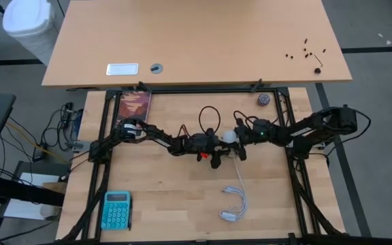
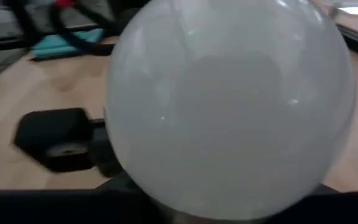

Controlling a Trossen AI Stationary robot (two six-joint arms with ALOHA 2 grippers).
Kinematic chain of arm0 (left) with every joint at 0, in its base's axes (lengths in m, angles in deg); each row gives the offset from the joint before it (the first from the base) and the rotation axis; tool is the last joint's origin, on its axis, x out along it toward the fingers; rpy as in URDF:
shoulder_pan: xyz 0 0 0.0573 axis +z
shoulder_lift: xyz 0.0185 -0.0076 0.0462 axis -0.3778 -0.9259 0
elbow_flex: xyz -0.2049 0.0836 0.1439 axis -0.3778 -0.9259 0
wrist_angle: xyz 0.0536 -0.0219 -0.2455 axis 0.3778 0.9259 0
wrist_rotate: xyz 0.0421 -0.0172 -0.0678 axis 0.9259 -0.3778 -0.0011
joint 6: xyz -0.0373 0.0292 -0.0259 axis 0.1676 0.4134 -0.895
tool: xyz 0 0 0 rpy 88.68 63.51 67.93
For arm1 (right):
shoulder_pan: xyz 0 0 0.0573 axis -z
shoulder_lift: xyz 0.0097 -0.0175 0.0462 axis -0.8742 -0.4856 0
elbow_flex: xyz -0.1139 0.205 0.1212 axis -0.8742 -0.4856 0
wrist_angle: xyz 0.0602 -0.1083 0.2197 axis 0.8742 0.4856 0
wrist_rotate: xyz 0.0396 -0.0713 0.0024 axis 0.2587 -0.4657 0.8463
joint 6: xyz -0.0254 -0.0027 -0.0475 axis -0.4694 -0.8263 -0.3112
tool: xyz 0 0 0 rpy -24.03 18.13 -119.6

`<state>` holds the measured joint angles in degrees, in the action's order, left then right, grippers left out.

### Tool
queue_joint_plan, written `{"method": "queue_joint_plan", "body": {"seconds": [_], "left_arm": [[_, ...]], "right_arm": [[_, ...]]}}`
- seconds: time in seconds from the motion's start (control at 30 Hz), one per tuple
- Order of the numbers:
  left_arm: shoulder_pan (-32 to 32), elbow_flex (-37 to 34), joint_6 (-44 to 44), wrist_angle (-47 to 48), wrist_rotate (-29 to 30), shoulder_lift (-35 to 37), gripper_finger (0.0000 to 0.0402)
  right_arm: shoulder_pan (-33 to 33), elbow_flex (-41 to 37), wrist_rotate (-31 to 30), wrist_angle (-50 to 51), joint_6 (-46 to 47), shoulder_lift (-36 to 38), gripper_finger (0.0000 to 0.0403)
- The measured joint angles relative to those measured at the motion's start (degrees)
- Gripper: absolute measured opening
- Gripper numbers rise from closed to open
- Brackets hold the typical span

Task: Screw lightbulb
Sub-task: Insert the white lightbulb into the lamp

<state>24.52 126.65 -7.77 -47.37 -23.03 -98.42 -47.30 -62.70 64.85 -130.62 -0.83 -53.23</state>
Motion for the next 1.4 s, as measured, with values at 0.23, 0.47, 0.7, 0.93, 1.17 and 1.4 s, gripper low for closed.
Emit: {"method": "queue_joint_plan", "body": {"seconds": [0.23,0.47,0.7,0.93,1.17,1.4], "left_arm": [[0.0,0.0,0.0,-0.1,0.8,-0.1,0.0172],[-0.1,0.0,0.0,-1.0,0.7,-0.1,0.0172],[-0.2,-0.1,3.1,-6.2,0.2,-0.2,0.0177],[-0.2,-0.1,1.9,-10.6,0.1,-0.2,0.0208],[-0.1,0.0,2.0,-11.6,-1.2,-0.2,0.0214],[-0.2,0.1,1.7,-7.2,-0.5,-0.2,0.0214]], "right_arm": [[-7.4,0.0,-19.4,0.7,5.5,0.0,0.0170],[-10.2,0.0,-21.9,-0.1,7.9,0.0,0.0180],[-9.5,0.0,-13.6,-3.5,5.2,0.1,0.0174],[-6.8,0.1,-4.6,-4.2,5.8,0.1,0.0190],[-3.8,0.1,3.1,-4.2,6.5,0.1,0.0240],[-1.9,0.1,3.8,-2.2,5.6,0.1,0.0298]]}}
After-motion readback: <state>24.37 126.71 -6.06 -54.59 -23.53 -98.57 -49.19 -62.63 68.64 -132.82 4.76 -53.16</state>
